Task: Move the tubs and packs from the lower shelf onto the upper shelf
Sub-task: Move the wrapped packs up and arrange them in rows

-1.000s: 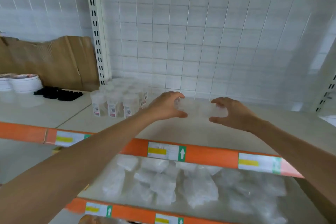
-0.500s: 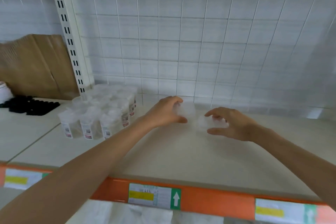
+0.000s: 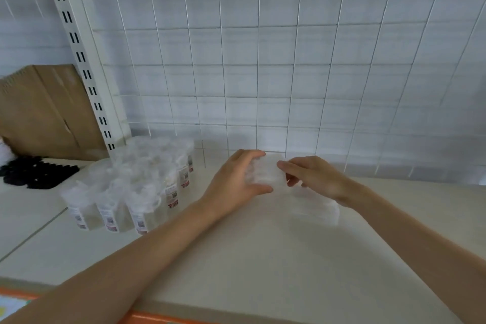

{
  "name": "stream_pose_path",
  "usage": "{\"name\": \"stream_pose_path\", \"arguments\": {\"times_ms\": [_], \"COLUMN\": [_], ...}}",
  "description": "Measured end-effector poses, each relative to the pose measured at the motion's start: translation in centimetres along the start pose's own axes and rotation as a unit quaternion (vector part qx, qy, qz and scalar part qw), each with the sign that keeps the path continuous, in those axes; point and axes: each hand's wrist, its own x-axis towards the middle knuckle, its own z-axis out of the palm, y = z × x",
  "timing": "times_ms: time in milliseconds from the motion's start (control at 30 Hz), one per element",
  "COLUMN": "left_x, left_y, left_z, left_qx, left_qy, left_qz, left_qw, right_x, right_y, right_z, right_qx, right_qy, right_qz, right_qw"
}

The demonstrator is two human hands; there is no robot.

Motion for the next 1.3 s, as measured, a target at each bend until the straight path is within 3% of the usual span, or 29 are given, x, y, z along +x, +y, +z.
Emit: {"name": "stream_pose_path", "arguments": {"times_ms": [333,500,600,733,867,967,1133,1300], "left_x": [-0.2,0.0,0.0,-0.3,0.4,0.3,0.2,0.0], "left_y": [1.0,2.2,2.4,2.6,3.2,3.4,3.3,3.5], "left_z": [-0.1,-0.2,-0.3,-0.3,-1.3,-1.2,-1.0,-0.9], "left_qx": [-0.061,-0.215,-0.175,-0.144,-0.291,-0.324,-0.314,-0.280], "left_qy": [0.016,0.062,0.014,-0.013,-0.023,-0.013,0.009,0.041], "left_qz": [0.002,-0.173,-0.262,-0.249,-0.278,-0.272,-0.273,-0.244], "left_qw": [0.998,0.959,0.949,0.958,0.915,0.906,0.909,0.927], "right_x": [-0.6,-0.8,-0.6,-0.8,-0.8,-1.1,-1.2,-1.3], "right_y": [0.3,1.0,1.3,1.2,1.1,0.8,0.4,0.0], "right_z": [-1.1,-1.0,-0.9,-0.9,-1.1,-0.7,-0.6,-0.7], "right_qx": [0.143,0.147,0.091,0.066,0.080,0.098,0.041,0.072], "right_qy": [0.030,0.040,0.083,0.099,0.099,0.053,0.004,0.012], "right_qz": [-0.044,-0.079,-0.113,-0.156,-0.140,-0.102,-0.067,-0.055], "right_qw": [0.988,0.985,0.986,0.981,0.982,0.988,0.997,0.996]}}
